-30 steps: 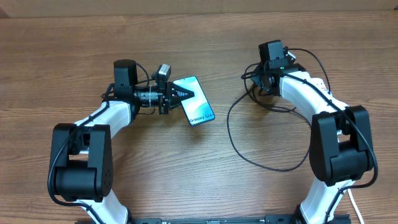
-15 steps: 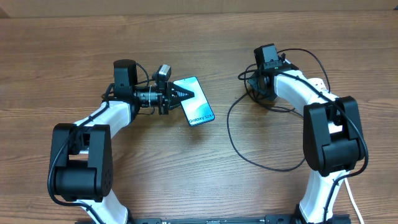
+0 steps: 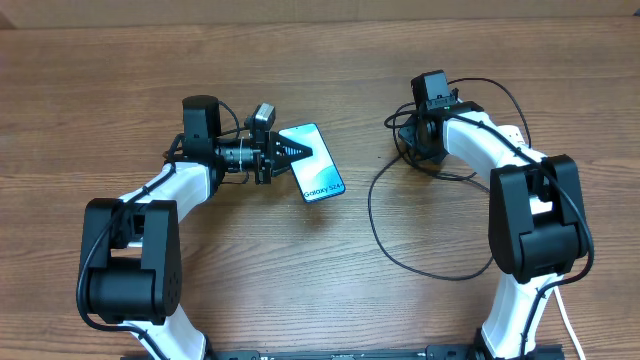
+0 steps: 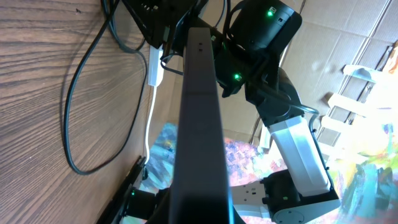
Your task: Plug charger to phone and switch on socket
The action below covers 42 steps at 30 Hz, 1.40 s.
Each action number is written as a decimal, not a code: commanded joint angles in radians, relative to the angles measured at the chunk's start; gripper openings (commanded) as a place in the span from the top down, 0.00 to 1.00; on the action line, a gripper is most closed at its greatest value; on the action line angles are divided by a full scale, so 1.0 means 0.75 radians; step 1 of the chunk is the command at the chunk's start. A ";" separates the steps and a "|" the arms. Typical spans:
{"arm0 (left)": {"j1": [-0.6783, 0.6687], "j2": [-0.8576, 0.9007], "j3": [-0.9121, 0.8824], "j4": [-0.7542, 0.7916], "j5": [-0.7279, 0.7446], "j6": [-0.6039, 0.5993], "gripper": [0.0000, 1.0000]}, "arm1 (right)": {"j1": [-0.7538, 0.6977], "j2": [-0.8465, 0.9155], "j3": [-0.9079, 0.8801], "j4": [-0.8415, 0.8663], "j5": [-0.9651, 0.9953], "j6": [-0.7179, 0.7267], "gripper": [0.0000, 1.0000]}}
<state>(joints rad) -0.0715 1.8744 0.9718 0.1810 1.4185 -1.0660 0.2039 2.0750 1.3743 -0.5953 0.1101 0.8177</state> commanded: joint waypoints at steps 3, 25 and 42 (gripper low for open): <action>0.001 0.004 0.037 0.014 0.066 -0.005 0.96 | 0.001 0.023 -0.002 -0.057 -0.046 -0.185 0.96; 0.075 0.005 0.112 0.473 0.218 -0.082 0.96 | 0.355 -0.733 0.088 -1.058 -0.758 -0.909 0.96; 0.181 0.006 0.139 0.470 0.219 -0.009 0.96 | 0.701 -0.745 -0.124 -0.617 0.063 -0.495 0.68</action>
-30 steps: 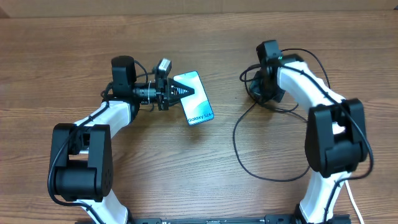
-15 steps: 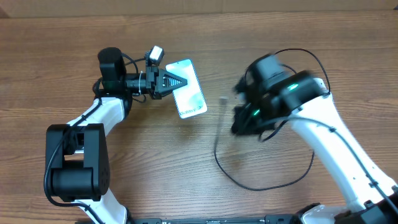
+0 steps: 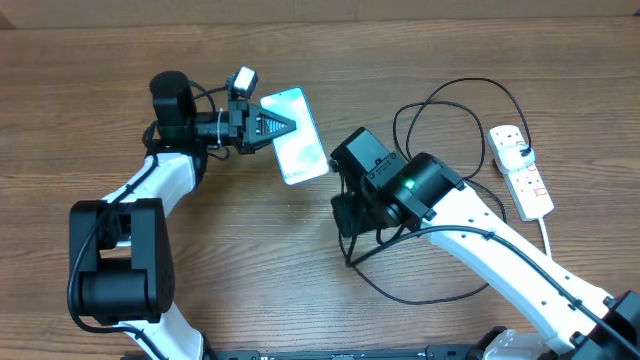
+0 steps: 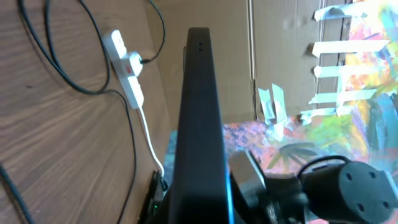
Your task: Plug charger to phone and switch on socket
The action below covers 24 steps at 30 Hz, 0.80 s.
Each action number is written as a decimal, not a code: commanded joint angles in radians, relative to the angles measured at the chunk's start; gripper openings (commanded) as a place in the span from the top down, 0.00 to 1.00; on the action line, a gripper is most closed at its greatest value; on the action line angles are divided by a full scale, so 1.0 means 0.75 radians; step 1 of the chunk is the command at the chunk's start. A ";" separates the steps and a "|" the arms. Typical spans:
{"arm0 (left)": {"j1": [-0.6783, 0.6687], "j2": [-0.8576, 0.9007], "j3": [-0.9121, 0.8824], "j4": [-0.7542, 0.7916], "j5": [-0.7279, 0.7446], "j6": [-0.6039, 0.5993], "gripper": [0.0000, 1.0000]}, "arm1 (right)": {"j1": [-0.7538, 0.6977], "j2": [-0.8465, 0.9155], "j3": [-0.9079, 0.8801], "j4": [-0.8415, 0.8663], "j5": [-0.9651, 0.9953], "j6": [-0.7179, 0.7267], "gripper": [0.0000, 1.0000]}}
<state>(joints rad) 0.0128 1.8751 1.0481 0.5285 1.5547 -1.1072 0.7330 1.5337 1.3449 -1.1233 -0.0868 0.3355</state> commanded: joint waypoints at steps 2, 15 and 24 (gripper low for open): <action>0.115 0.005 0.037 -0.007 0.038 0.047 0.96 | -0.004 -0.021 -0.183 0.255 0.324 0.147 0.57; 0.246 0.006 0.024 -0.204 0.037 0.176 0.96 | -0.010 0.373 -0.355 0.895 0.479 0.112 0.58; 0.245 0.006 0.024 -0.221 0.037 0.191 0.96 | -0.079 0.485 -0.242 0.875 0.432 0.146 0.61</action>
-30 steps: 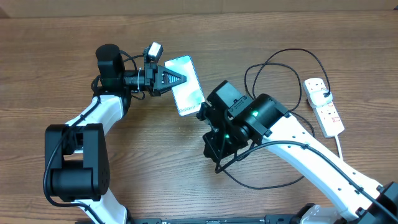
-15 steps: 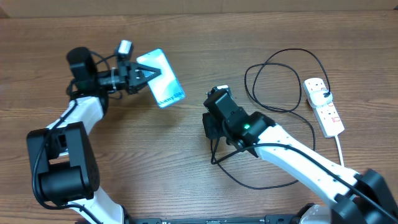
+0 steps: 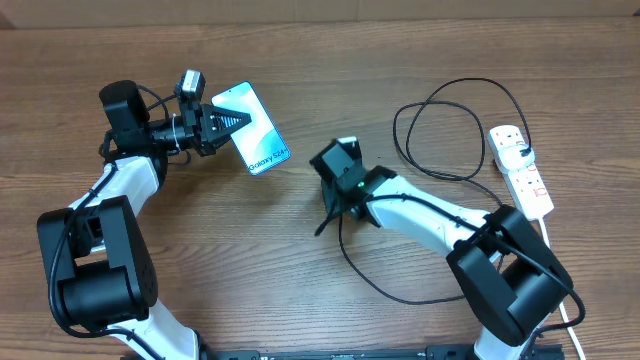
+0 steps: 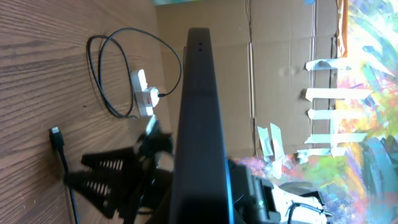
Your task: Plug charger to phone and switch on socket
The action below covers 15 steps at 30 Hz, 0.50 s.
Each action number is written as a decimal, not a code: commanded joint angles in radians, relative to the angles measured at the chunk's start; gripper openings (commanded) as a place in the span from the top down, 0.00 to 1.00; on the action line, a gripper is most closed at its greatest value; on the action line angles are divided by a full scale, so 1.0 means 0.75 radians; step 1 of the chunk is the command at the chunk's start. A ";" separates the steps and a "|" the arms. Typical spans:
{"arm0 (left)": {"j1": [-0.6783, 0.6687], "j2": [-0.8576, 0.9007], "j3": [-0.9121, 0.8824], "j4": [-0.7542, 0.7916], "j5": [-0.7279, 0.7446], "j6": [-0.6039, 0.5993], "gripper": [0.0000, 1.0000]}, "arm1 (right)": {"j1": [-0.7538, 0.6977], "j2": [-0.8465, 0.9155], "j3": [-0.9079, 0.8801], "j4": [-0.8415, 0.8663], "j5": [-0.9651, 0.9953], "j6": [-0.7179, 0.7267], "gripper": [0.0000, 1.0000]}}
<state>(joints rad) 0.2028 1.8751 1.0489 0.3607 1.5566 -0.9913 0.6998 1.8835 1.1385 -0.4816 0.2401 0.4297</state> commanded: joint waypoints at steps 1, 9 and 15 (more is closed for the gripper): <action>-0.009 0.006 0.023 0.003 0.034 0.036 0.96 | -0.044 0.037 0.034 0.031 -0.019 0.021 0.61; -0.009 0.006 0.023 0.003 0.034 0.036 0.96 | -0.082 0.135 0.051 0.037 -0.101 0.020 0.63; -0.009 0.006 0.023 0.003 0.035 0.035 0.96 | -0.082 0.162 0.057 -0.003 -0.205 0.021 0.88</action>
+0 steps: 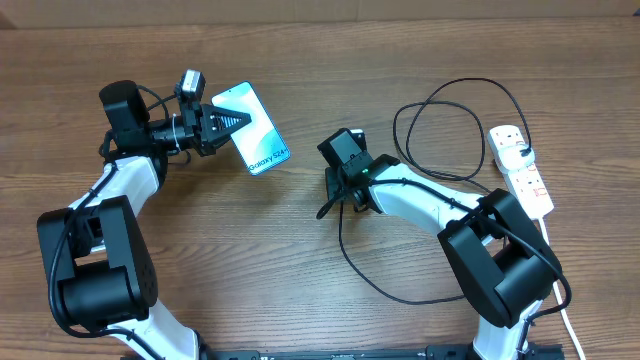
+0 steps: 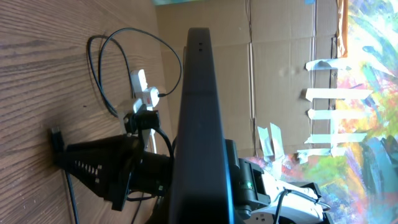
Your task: Plug charger to phone and switch on socket
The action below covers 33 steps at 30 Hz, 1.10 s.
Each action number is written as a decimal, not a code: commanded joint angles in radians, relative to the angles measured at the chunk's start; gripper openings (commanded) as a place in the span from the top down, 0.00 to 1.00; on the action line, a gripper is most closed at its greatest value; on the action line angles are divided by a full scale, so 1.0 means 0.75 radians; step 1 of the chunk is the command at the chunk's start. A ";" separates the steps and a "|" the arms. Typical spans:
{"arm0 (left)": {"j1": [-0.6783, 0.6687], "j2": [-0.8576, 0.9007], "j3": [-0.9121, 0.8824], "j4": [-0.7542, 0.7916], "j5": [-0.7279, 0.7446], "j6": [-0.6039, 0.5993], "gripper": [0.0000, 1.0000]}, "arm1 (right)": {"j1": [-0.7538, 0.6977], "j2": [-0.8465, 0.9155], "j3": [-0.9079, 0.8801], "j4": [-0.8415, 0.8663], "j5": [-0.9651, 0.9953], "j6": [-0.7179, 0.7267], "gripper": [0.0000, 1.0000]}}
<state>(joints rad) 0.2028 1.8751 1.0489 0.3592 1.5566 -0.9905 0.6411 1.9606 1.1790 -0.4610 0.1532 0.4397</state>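
My left gripper [image 1: 232, 122] is shut on a blue-edged phone [image 1: 256, 140], held off the table at the upper left with its screen facing up. In the left wrist view the phone [image 2: 199, 124] shows edge-on, its port end pointing away. My right gripper [image 1: 324, 208] is at the table's middle, its fingers closed together on the black charger cable [image 1: 345, 250] just behind the plug [image 2: 55, 132]. The plug sticks out past the fingertips of the right gripper [image 2: 61, 151]. The white socket strip [image 1: 522, 170] lies at the far right with the charger's adapter in it.
The black cable makes loose loops [image 1: 440, 95] between the right arm and the socket strip, and another loop [image 1: 400, 290] near the front. The strip's white lead [image 1: 558, 300] runs off the front right. Cardboard boxes stand beyond the table.
The right gripper's fingers were spread apart over the cable end; now they are together on the cable by the plug, and the wrist sits slightly farther back. Left gripper and phone have not moved.
The left gripper held the phone near the table's middle while the right gripper was at the cable bundle at the back right. Then the phone was higher and the right gripper mid-table with the cable drawn leftward. Later the phone was at the far left.
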 commanded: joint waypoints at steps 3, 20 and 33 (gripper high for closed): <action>-0.009 0.006 0.023 0.005 0.035 0.034 0.96 | -0.004 0.059 0.054 -0.131 -0.161 0.010 0.96; -0.048 0.006 0.023 0.005 0.035 0.105 0.96 | 0.018 -0.379 0.306 -0.953 -0.770 -0.275 0.96; -0.207 0.006 0.024 0.012 0.034 0.030 0.96 | 0.158 -0.624 0.272 -0.825 -0.850 -0.162 0.96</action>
<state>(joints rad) 0.0589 1.8751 1.0489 0.3614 1.5562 -0.9432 0.7441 1.4837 1.3949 -1.1130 -0.4644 0.2955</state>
